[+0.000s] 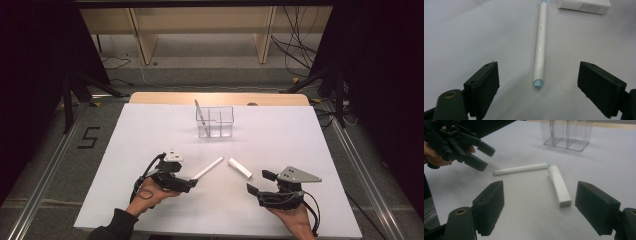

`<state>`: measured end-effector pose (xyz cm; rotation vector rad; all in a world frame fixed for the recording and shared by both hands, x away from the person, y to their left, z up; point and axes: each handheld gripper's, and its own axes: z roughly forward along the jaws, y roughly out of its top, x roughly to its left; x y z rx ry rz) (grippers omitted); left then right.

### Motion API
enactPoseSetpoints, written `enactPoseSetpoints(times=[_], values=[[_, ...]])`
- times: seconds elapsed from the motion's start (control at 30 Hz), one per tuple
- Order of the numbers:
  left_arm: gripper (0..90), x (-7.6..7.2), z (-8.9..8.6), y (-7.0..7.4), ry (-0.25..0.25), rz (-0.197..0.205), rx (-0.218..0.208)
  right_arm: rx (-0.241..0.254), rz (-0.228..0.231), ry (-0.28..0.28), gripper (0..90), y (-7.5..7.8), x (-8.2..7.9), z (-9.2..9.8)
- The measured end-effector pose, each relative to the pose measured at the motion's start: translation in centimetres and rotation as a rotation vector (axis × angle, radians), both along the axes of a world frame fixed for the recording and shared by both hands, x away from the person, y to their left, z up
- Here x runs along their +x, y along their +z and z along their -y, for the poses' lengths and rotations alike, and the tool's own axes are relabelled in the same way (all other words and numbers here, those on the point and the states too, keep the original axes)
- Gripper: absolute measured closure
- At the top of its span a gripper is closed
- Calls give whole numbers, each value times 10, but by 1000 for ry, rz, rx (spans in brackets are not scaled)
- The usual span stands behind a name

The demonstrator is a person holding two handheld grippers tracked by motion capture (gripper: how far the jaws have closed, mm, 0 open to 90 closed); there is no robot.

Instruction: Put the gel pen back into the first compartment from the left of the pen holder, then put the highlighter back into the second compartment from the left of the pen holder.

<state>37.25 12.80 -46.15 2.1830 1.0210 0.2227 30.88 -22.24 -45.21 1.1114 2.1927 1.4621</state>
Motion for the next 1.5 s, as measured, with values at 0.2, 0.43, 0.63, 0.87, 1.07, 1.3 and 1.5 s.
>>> enactPoseSetpoints(times=[0.2, 0.43, 0.63, 0.87, 1.07, 1.3, 1.5], values=[[184, 5, 5, 3, -11, -17, 40, -5, -5, 1, 240, -2, -1, -1], [213, 12, 18, 6, -56, -37, 78, -6, -7, 5, 240, -3, 0, -1], [286, 17, 32, 6, -99, -54, 155, -8, -11, 1, 240, -4, -1, 1], [411, 24, 35, 2, -100, -77, 190, -3, -9, -1, 241, -3, -1, 2], [497, 30, 35, -2, -107, -87, 207, -7, -7, 5, 242, -3, -1, 1], [593, 31, 43, -5, -140, -92, 247, -6, -6, 3, 242, -3, -2, 1], [663, 33, 46, -8, -149, -93, 268, -4, -7, 7, 242, -3, -2, 0]])
